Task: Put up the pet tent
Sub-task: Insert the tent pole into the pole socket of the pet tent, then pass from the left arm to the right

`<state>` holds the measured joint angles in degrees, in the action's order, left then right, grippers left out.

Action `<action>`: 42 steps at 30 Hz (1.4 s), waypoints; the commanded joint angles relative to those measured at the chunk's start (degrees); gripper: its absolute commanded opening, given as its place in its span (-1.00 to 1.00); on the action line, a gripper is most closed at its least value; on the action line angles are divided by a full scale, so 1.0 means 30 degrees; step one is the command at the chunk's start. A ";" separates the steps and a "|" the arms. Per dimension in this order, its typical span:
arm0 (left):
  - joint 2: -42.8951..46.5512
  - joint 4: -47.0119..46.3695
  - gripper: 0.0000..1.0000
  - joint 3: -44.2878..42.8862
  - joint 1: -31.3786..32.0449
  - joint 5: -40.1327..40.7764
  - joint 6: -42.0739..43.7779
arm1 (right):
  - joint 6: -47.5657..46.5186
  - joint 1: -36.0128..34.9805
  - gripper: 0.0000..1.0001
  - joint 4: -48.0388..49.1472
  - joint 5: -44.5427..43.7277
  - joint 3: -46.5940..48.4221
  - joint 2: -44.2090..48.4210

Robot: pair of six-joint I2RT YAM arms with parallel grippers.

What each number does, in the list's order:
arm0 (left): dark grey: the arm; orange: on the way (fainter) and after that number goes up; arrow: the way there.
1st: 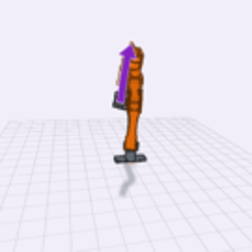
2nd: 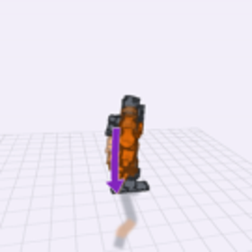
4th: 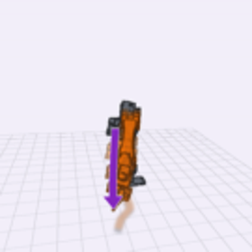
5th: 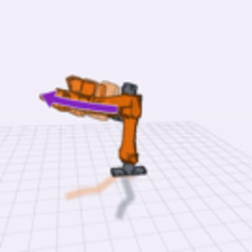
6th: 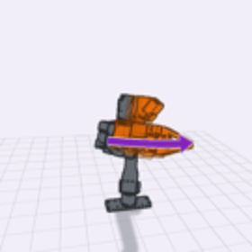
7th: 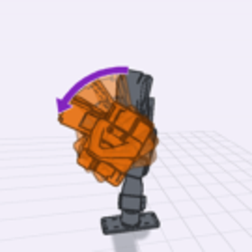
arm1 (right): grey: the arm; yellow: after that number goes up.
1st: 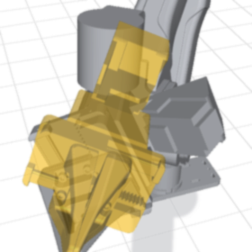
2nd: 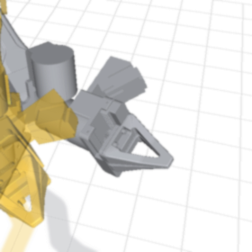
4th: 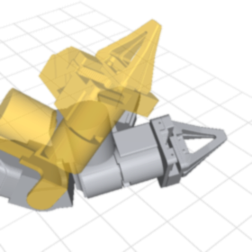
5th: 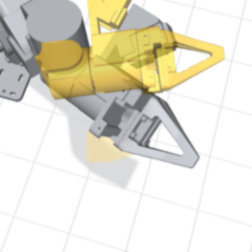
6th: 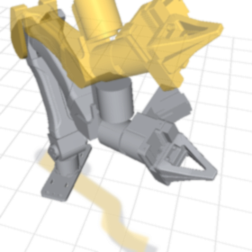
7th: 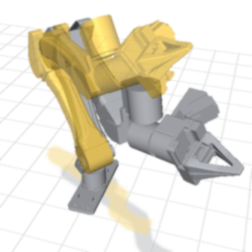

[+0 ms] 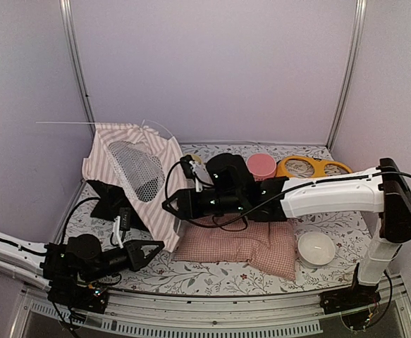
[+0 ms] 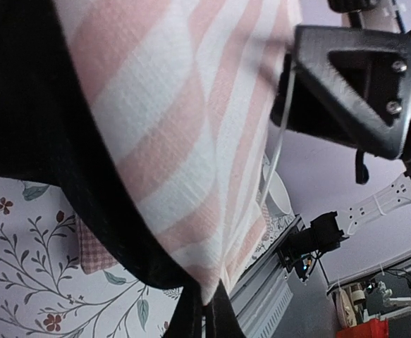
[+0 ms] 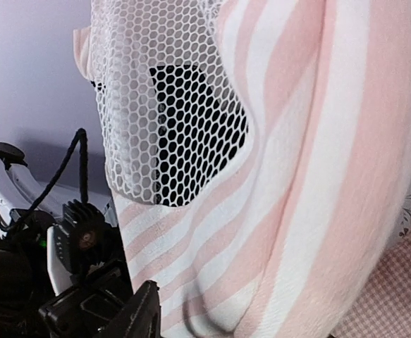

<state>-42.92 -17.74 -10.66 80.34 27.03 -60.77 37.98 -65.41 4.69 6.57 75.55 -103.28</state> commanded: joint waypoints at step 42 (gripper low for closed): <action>0.3195 0.6403 0.03 -0.4476 -0.0540 -0.6122 0.6417 | -0.7263 0.1537 -1.00 -0.9526 -0.7091 0.8072 0.0195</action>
<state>-37.26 -2.92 -19.31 79.42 12.43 -48.47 20.36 -58.98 -21.78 -4.05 95.42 -103.13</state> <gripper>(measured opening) 0.476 0.026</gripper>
